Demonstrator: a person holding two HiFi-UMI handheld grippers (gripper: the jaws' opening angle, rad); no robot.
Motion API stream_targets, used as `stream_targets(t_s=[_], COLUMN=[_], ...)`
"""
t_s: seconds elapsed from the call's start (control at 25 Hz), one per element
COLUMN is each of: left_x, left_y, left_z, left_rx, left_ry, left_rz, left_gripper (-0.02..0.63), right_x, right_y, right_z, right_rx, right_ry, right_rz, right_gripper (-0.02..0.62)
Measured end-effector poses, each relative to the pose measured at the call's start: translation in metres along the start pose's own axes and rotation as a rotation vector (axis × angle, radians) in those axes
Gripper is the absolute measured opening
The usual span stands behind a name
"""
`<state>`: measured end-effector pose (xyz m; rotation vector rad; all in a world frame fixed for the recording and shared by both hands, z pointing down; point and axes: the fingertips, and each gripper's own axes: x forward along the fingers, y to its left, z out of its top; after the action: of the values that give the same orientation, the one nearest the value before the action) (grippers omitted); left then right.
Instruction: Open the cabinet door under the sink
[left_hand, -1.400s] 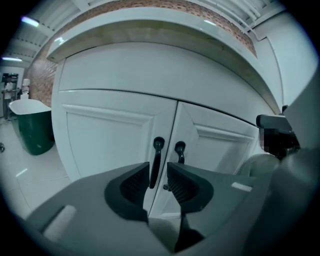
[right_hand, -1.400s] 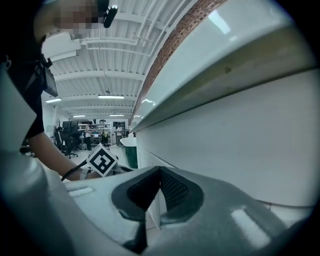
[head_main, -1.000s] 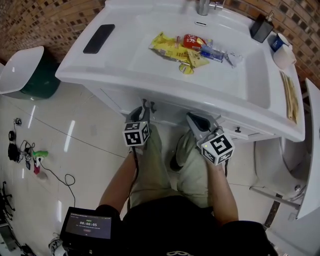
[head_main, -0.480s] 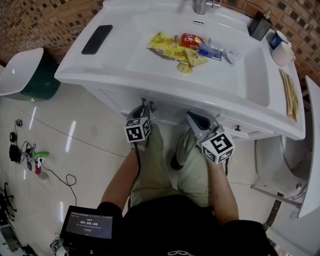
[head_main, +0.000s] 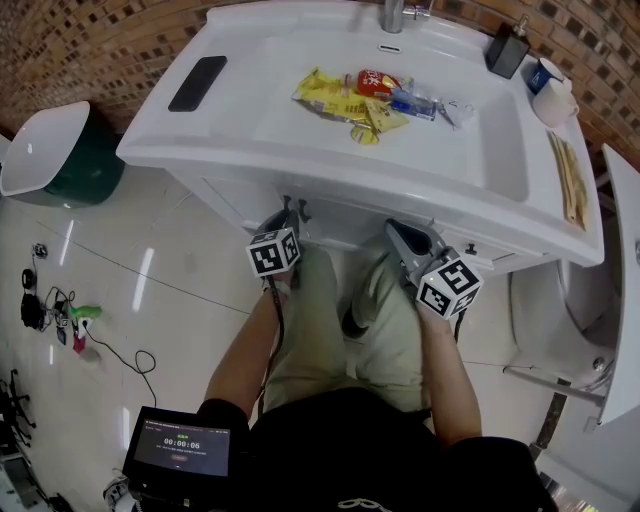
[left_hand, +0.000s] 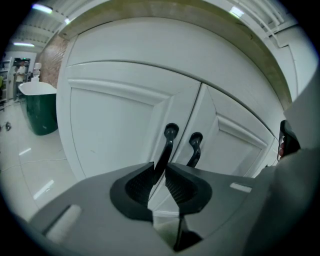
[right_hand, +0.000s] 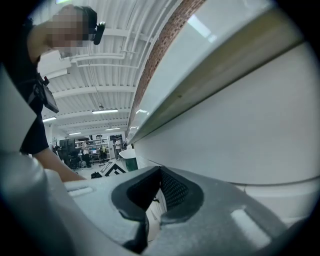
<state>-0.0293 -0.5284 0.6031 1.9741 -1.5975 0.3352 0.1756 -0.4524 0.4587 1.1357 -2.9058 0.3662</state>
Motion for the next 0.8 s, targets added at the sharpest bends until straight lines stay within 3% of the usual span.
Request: stream_targets(t_s=[0.16, 0.36, 0.8], left_x=[-0.007, -0.02, -0.064], left_y=[0.001, 0.006, 0.021], left_z=[-0.004, -0.01, -0.033], left_rx=[-0.003, 0.124, 0.135], left_ry=[-0.008, -0.04, -0.046], left_rz=[-0.011, -0.002, -0.036], left_gripper=[0.083, 0.069, 0.067], right_x=[-0.013, -0.032, -0.062], right_y=[0.016, 0.034, 0.067], right_z=[-0.008, -0.016, -0.029], right_rx=[-0.028, -0.037, -0.028], right_ry=[0.022, 0.023, 0.026], right_rz=[-0.007, -0.022, -0.041], right_gripper=[-0.008, -0.008, -0.008])
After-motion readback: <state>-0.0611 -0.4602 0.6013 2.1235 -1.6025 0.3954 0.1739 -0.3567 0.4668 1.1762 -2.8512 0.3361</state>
